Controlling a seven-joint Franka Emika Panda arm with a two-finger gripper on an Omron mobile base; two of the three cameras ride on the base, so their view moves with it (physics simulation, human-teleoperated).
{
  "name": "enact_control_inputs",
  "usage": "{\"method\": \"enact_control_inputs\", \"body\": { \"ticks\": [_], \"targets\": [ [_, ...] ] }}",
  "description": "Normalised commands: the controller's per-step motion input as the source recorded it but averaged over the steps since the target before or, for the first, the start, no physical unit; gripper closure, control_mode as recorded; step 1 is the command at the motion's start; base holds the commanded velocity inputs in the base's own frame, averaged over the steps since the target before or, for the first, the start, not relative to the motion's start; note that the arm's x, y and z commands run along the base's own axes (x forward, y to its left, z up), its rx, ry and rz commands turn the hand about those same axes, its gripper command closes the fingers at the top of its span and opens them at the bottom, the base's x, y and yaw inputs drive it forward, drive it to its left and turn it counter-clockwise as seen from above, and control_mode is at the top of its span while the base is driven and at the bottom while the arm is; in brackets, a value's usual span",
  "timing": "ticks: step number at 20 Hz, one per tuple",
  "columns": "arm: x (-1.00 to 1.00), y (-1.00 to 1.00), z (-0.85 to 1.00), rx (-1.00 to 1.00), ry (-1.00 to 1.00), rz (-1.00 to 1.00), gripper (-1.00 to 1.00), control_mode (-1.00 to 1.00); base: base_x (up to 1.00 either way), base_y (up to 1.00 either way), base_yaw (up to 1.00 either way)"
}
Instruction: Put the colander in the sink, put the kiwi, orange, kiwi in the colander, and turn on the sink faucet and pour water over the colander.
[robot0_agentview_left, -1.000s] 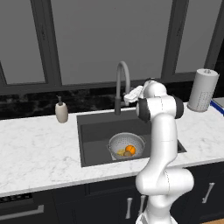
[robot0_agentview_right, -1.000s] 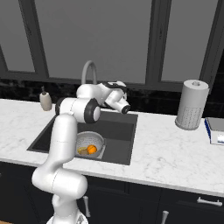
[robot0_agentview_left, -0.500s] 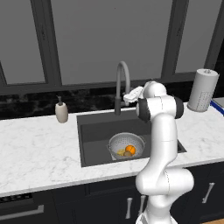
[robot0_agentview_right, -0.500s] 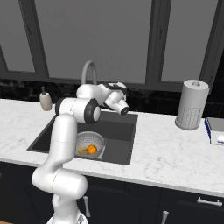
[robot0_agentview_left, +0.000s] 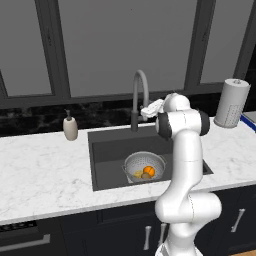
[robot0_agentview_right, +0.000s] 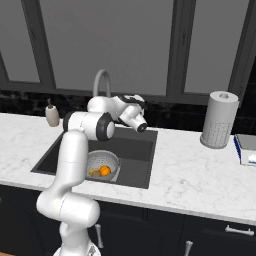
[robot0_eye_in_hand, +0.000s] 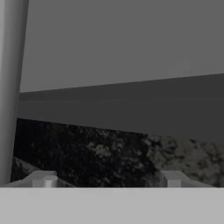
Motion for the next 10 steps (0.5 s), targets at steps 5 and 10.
{"method": "enact_control_inputs", "body": {
  "ticks": [5,10],
  "targets": [
    [-0.01,0.00,-0.18,0.00,0.00,-0.01,-1.00,-1.00,0.00,0.00,0.00],
    [-0.14,0.00,-0.20,0.00,0.00,-0.02,-1.00,-1.00,0.00,0.00,0.00]
  ]
}}
